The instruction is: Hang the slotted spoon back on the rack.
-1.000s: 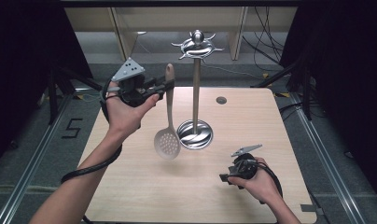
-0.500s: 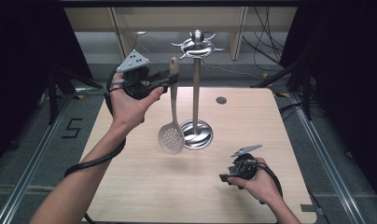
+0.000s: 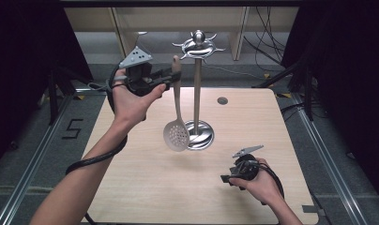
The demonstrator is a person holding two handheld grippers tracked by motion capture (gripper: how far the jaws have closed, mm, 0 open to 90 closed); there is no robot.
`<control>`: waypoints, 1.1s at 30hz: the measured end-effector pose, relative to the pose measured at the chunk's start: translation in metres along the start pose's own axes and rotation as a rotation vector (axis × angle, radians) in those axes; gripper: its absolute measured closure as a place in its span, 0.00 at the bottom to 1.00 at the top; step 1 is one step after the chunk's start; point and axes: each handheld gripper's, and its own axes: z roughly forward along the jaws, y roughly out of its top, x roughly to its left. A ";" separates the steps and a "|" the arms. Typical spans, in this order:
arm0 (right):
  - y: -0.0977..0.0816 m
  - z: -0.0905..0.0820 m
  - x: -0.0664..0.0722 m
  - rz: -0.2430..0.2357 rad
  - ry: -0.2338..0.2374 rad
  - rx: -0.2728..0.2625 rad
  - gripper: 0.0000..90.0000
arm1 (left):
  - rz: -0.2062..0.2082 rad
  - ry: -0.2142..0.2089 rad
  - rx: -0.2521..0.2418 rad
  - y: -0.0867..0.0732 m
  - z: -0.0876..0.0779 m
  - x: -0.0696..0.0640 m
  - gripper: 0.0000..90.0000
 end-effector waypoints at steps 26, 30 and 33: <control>0.000 0.000 0.000 0.001 -0.003 0.002 0.52 | 0.006 -0.003 0.016 0.006 0.001 -0.002 0.75; 0.000 0.000 -0.001 -0.003 -0.003 0.002 0.52 | 0.000 -0.006 0.035 0.006 0.004 -0.001 0.74; 0.000 0.000 0.000 0.000 -0.002 0.002 0.52 | -0.005 -0.007 0.043 0.005 0.007 -0.001 0.74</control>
